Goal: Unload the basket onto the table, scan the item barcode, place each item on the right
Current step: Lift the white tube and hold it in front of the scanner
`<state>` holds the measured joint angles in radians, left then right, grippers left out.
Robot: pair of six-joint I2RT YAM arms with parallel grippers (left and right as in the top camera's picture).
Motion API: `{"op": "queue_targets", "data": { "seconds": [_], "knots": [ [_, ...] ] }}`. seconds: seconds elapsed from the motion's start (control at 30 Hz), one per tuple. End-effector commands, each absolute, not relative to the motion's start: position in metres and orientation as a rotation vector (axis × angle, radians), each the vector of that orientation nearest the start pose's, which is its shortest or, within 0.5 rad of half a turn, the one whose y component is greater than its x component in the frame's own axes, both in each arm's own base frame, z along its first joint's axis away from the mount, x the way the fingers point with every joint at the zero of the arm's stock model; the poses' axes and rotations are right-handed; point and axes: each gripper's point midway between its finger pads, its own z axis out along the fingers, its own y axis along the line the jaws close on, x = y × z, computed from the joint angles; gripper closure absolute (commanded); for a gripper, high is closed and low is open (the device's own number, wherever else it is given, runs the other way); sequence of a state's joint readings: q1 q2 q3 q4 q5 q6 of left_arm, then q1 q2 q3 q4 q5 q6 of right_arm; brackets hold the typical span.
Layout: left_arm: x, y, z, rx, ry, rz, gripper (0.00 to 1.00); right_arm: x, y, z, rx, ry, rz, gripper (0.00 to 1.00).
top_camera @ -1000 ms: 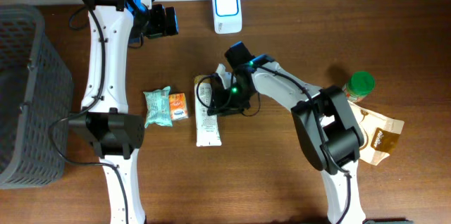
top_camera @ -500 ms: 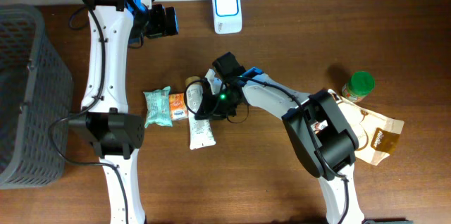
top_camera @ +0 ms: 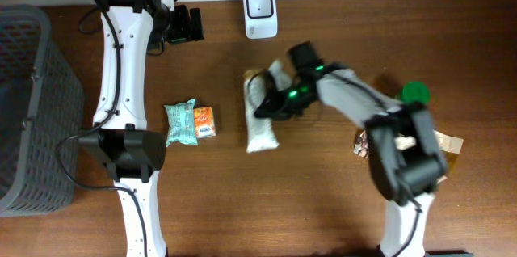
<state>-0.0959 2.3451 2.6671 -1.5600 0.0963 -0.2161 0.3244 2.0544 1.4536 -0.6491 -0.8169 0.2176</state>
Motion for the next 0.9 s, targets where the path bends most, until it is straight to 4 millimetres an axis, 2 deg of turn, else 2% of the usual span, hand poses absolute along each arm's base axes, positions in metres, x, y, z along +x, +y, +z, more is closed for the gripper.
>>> {"op": "queue_targets", "data": {
  "seconds": [0.0, 0.1, 0.23, 0.37, 0.47, 0.53, 0.6, 0.73, 0.87],
  "knots": [
    [0.494, -0.063, 0.216, -0.131, 2.787, -0.199, 0.01, 0.367, 0.244, 0.205, -0.603, 2.392, 1.326, 0.96],
    [0.494, -0.063, 0.216, -0.131, 2.787, -0.199, 0.01, 0.343, 0.224, 0.263, -0.652, 2.275, 1.259, 0.96],
    [0.494, -0.063, 0.216, -0.131, 2.787, -0.199, 0.01, 0.313, 0.216, 0.316, -0.701, 2.145, 1.212, 0.96],
    [0.494, -0.063, 0.216, -0.131, 2.787, -0.199, 0.01, 0.298, 0.213, 0.333, -0.71, 2.107, 1.202, 0.96],
    [0.494, -0.063, 0.216, -0.131, 2.787, -0.199, 0.01, 0.303, 0.211, 0.33, -0.615, 2.168, 1.214, 0.96],
    [0.494, -0.063, 0.216, -0.131, 2.787, -0.199, 0.01, 0.316, 0.202, 0.321, -0.466, 2.252, 1.129, 0.96],
    [0.494, -0.063, 0.216, -0.131, 2.787, -0.199, 0.01, 0.327, 0.195, 0.318, -0.41, 2.294, 1.059, 0.96],
    [0.494, -0.063, 0.216, -0.131, 2.787, -0.199, 0.01, 0.369, 0.193, 0.318, -0.446, 2.371, 0.79, 0.96],
    [0.494, -0.063, 0.216, -0.131, 2.787, -0.199, 0.01, 0.462, 0.189, 0.31, -0.517, 2.268, 0.123, 0.96]
  ]
}}
